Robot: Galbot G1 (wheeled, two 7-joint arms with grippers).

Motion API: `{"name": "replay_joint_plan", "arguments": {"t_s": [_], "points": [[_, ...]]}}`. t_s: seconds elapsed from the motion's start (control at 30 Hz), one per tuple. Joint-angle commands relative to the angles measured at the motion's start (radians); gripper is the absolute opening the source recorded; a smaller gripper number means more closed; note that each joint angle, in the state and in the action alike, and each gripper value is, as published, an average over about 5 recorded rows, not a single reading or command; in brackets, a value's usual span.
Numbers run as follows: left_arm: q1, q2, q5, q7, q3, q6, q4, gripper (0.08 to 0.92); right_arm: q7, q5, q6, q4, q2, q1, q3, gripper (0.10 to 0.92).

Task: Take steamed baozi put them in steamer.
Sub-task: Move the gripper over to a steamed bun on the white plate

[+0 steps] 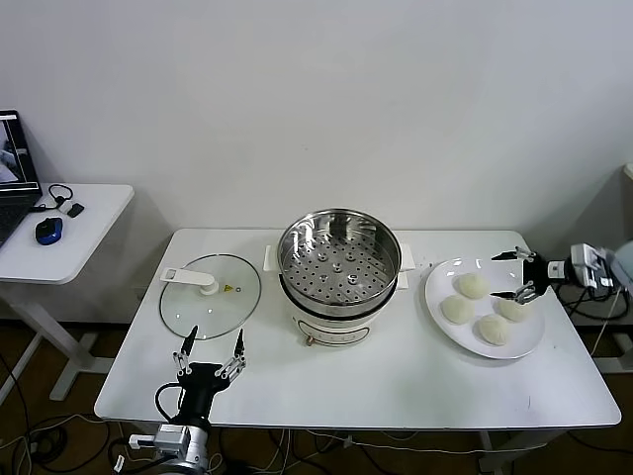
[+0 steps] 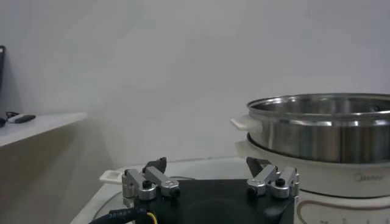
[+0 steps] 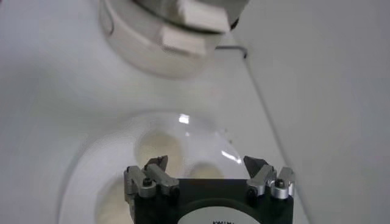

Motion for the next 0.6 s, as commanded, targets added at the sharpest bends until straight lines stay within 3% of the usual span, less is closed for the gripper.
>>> {"name": "replay_joint_plan", "arguments": {"t_s": [0.03,0.27,0.6], "points": [[-0.001,-0.001,-0.007,0.000,0.001,0.004,-0.005,0.823,-0.130,-0.225,0.039,-0.250,0.110,0.348,-0.291,0.823],[0.000,0.003,-0.006,0.001,-0.007,0.006,-0.005,0.823,-0.133,-0.381,0.080,-0.437,0.281,0.383,-0.266,0.823],[-0.004,0.003,-0.006,0.000,-0.010,0.006,0.007,0.823,-0.092,-0.527,0.095,-0.494,0.381,0.321,-0.163,0.823]]}}
